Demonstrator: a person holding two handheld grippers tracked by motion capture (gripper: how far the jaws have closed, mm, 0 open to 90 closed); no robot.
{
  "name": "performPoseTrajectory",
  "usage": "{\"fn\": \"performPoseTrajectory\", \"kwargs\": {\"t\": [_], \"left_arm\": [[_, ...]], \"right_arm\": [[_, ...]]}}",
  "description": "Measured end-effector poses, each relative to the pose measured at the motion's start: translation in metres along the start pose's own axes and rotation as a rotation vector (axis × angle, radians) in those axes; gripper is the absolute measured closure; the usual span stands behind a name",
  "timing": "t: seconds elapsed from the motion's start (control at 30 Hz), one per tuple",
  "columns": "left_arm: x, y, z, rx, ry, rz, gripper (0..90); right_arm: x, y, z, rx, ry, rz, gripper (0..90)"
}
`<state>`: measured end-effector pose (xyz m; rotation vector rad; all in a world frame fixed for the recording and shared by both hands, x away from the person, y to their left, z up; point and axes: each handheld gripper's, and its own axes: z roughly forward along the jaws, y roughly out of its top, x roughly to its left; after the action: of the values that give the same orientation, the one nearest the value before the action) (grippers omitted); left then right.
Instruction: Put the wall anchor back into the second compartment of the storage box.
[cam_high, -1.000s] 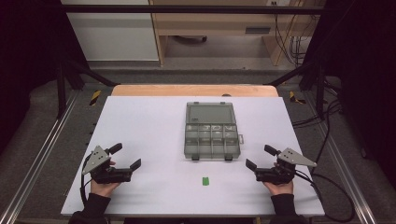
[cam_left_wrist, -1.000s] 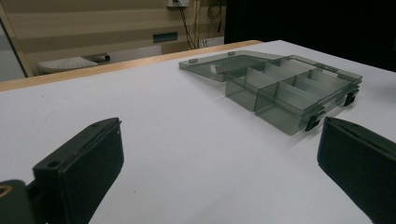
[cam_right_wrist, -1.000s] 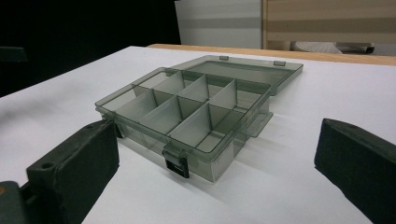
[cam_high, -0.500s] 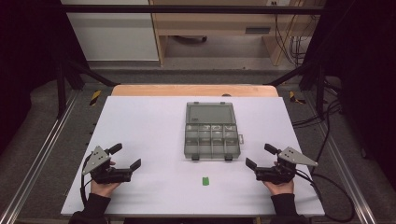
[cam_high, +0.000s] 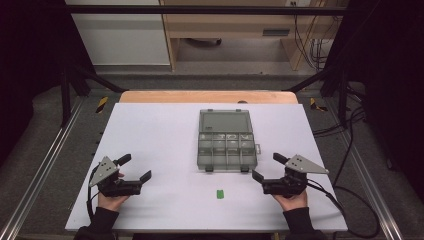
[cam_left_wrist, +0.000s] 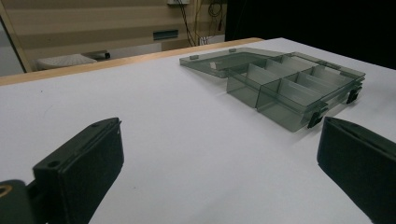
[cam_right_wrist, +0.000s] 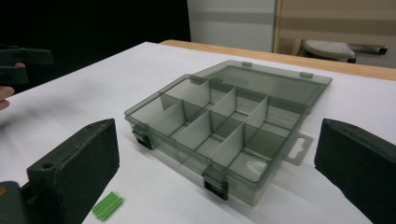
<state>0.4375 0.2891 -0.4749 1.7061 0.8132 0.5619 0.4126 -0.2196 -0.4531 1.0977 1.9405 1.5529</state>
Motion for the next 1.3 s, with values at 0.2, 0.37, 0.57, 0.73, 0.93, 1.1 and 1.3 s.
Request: {"fn": "performPoseTrajectory", "kwargs": {"t": [0.2,0.37,0.57,0.73,0.93,1.1,1.3], "left_arm": [[0.0,-0.001,0.001,0.0,0.0,-0.005,0.1],[0.0,-0.001,0.001,0.002,0.002,-0.006,0.0],[0.0,-0.001,0.001,0.003,0.003,-0.008,0.1],[0.001,-0.001,0.001,0.005,0.005,-0.01,0.1],[0.001,-0.002,0.001,0.007,0.007,-0.01,0.2],[0.001,-0.002,0.001,0.009,0.009,-0.008,0.3],[0.002,-0.002,0.001,0.01,0.011,-0.009,0.4]], "right_arm": [[0.018,0.003,0.012,0.067,0.012,-0.02,1.7],[0.035,0.003,0.023,0.127,0.034,-0.039,2.0],[0.048,-0.001,0.035,0.184,0.05,-0.05,2.7],[0.055,-0.006,0.043,0.215,0.08,-0.046,6.0],[0.067,-0.017,0.057,0.299,0.083,-0.079,11.1],[0.072,-0.023,0.065,0.342,0.092,-0.082,16.4],[0.073,-0.03,0.072,0.397,0.08,-0.066,30.0]]}}
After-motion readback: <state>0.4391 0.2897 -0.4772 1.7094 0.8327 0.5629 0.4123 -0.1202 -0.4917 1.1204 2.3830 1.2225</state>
